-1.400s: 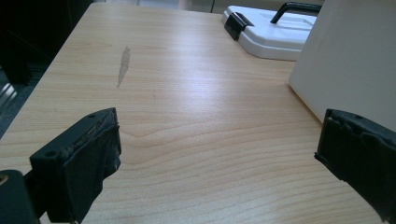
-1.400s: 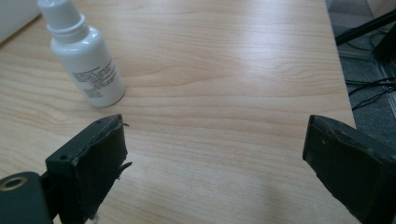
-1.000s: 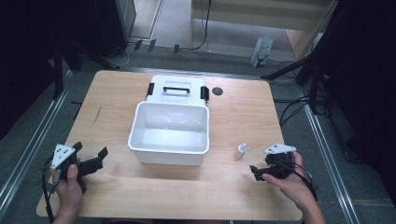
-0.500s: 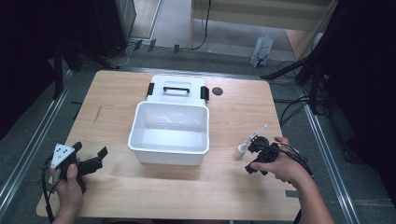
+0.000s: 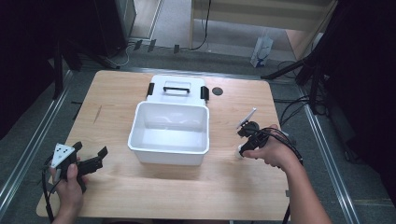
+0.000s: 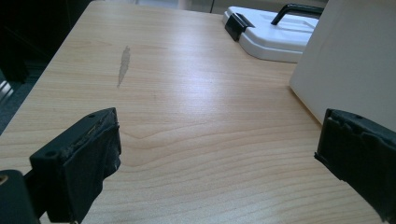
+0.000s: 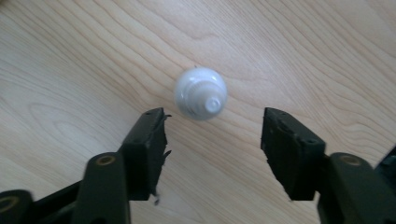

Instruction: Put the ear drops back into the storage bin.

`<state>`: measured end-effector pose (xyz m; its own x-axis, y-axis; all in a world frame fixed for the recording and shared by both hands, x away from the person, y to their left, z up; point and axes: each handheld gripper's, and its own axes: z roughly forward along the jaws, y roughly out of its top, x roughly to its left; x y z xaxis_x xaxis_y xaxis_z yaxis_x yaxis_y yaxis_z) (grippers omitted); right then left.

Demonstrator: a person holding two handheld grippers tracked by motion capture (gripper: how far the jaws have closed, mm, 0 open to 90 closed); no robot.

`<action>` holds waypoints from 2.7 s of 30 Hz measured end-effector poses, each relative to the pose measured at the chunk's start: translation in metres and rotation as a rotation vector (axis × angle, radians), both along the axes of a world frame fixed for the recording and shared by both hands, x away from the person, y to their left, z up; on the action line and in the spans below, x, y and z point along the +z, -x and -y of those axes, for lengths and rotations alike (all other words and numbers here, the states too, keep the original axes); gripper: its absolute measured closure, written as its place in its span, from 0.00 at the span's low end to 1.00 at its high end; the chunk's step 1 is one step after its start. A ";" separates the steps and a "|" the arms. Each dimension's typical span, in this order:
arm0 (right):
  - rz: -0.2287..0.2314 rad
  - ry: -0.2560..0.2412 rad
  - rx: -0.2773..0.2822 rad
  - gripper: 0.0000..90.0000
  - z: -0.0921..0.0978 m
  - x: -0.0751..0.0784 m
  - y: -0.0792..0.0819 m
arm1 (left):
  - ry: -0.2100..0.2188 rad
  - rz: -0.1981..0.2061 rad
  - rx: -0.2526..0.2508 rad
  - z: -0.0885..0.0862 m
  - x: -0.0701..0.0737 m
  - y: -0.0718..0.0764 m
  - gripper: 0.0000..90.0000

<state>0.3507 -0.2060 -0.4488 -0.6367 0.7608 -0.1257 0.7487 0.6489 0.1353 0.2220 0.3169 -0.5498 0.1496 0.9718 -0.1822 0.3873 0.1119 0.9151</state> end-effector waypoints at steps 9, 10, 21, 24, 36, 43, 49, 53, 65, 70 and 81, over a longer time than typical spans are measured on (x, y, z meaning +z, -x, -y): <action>-0.042 -0.051 -0.024 0.69 -0.006 -0.002 -0.013 | -0.003 0.000 0.001 0.000 0.000 0.000 0.00; -0.046 -0.054 -0.020 0.71 -0.006 -0.002 -0.014 | -0.003 0.000 0.001 0.001 0.000 0.000 0.00; -0.063 -0.032 0.009 0.80 -0.011 -0.002 -0.015 | -0.004 0.000 0.001 0.001 0.000 0.000 0.00; -0.058 -0.038 0.023 0.80 -0.014 0.006 -0.014 | -0.005 -0.001 0.001 0.001 0.000 0.000 0.01; -0.021 -0.067 0.068 0.80 -0.029 0.045 -0.017 | -0.005 -0.001 -0.001 0.001 0.000 0.000 0.00; 0.020 -0.087 0.100 0.80 -0.047 0.082 -0.022 | -0.003 -0.001 -0.001 0.000 0.000 -0.001 0.00; 0.056 -0.096 0.136 0.80 -0.062 0.107 -0.026 | -0.001 -0.001 0.000 0.000 0.000 -0.001 0.00; 0.069 -0.099 0.149 0.80 -0.072 0.121 -0.027 | 0.000 -0.001 0.000 0.000 0.000 -0.001 0.00; 0.096 -0.133 0.237 0.80 -0.109 0.137 -0.024 | -0.002 -0.002 -0.001 0.000 0.000 -0.001 0.00; 0.092 -0.146 0.271 0.80 -0.121 0.135 -0.023 | -0.002 0.000 -0.001 0.001 0.000 -0.001 0.01; 0.061 -0.108 0.376 0.80 -0.142 0.109 -0.022 | -0.004 -0.004 -0.001 0.001 0.000 -0.001 0.00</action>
<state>0.3724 -0.0645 -0.3396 -0.8671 0.4871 -0.1037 0.4504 0.8559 0.2543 0.2234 0.3163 -0.5497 0.1502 0.9724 -0.1786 0.3909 0.1075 0.9141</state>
